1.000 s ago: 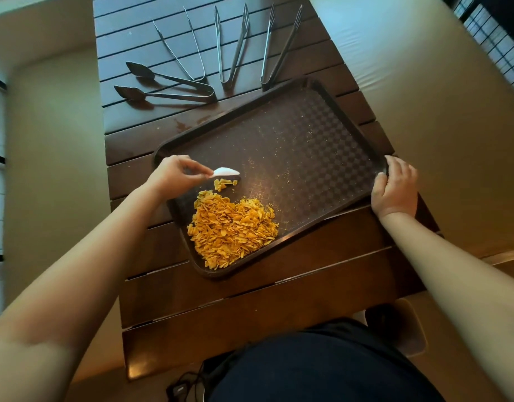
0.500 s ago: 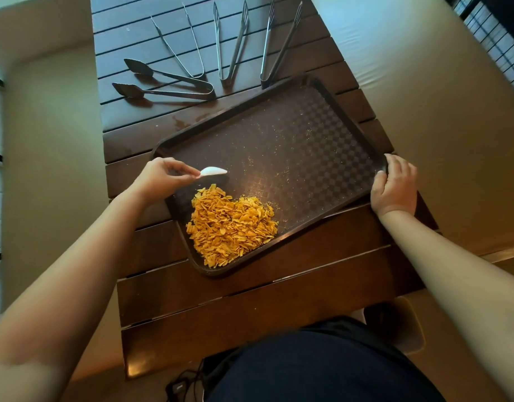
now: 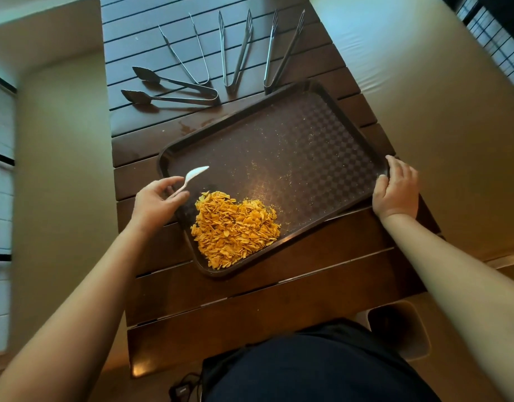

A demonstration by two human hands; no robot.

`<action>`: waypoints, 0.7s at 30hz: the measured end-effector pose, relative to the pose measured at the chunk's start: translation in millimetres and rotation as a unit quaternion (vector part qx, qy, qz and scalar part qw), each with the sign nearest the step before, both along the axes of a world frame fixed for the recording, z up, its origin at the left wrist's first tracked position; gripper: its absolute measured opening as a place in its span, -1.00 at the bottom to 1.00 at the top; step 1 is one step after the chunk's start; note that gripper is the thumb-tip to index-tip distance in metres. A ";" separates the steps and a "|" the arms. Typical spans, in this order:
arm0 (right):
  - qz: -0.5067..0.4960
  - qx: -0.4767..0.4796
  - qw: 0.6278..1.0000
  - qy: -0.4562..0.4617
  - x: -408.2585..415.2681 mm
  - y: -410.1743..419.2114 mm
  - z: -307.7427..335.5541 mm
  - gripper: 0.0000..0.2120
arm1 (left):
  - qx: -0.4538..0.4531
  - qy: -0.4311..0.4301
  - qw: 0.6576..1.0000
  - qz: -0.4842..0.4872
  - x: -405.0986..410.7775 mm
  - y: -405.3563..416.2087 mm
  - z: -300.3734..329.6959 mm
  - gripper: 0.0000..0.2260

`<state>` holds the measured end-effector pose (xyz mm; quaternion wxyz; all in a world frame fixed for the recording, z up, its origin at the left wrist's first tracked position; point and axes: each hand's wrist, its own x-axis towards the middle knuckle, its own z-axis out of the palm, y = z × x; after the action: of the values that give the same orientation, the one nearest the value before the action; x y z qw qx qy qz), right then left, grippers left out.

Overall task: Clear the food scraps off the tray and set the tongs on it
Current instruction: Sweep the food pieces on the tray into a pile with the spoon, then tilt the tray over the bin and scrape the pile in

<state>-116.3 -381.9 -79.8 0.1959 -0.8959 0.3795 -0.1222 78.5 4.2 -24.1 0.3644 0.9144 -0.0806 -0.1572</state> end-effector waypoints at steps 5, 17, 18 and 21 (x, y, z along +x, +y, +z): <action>-0.001 0.013 1.000 0.008 -0.2 2.5 4.2 -0.47 | 0.098 -0.082 0.991 0.037 -35.8 4.2 -11.9 -0.55; -0.048 0.142 0.987 0.066 0.9 20.3 25.5 -0.52 | -0.019 0.030 0.998 0.056 -53.3 20.7 -31.8 -0.50; -0.066 0.158 0.983 0.068 2.4 24.7 28.4 -0.50 | -0.028 0.035 0.998 0.055 -50.6 22.6 -31.4 -0.50; -0.164 0.186 0.967 0.060 5.5 42.8 36.8 -0.48 | -0.044 0.055 0.996 0.048 -42.4 27.8 -31.7 -0.51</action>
<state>-110.8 -339.1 -43.0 0.3134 -0.7751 0.5480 -0.0261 36.1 32.0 -55.7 0.4156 0.8901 -0.0237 -0.1858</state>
